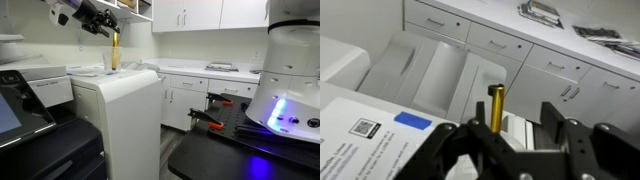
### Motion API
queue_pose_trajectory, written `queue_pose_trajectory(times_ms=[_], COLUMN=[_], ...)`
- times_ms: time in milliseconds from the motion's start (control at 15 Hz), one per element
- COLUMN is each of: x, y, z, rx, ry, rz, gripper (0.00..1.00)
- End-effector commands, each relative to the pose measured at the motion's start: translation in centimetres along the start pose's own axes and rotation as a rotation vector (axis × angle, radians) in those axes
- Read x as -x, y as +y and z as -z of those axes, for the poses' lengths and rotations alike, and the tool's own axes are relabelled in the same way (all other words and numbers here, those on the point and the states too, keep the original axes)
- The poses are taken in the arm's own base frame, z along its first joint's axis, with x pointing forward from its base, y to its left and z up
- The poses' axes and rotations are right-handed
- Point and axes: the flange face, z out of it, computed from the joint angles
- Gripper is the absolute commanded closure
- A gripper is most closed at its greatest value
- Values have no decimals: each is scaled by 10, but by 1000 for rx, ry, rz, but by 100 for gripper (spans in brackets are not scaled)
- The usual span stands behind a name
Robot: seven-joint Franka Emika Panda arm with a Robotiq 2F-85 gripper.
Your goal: Put the marker in the cup
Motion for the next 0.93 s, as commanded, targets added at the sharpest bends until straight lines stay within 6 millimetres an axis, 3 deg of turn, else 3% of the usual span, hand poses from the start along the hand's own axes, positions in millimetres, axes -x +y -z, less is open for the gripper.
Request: queue_pose_trajectory(times_ms=[0,67,333,867], x=[7,8,25,95], y=[-4,-5,-13,-23], z=[4,7,18,13], rx=[29,35,65,223], ry=[38,47,146,573], rz=[-10,-12,-38,-111], gripper=[5,1,0,0])
